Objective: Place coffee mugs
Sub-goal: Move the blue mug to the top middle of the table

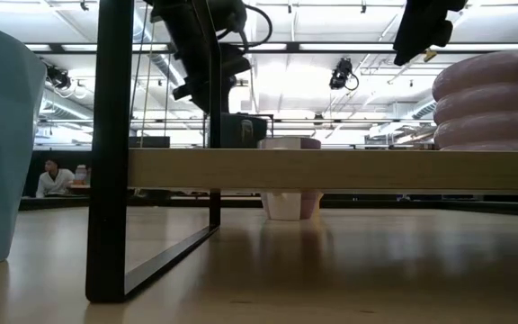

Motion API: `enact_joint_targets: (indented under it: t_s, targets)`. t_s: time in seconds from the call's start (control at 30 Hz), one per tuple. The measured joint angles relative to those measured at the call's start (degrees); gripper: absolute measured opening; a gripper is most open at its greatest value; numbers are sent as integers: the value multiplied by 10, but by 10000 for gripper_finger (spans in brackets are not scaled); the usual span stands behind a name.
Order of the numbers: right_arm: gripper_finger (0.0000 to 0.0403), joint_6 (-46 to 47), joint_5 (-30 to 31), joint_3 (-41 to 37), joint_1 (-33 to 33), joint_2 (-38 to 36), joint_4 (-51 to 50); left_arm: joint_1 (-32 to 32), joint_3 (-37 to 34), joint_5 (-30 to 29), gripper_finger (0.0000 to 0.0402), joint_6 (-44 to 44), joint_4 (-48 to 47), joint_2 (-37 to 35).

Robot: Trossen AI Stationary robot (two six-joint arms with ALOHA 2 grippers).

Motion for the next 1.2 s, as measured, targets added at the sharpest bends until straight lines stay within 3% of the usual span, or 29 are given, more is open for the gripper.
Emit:
enact_joint_targets:
  t_s: [0.6,1.2]
  targets:
    - [179,0,0,0,0,0,2,5,1,32,47,1,18,78]
    - [179,0,0,0,0,0,4,9,1,47,48,1,19,82]
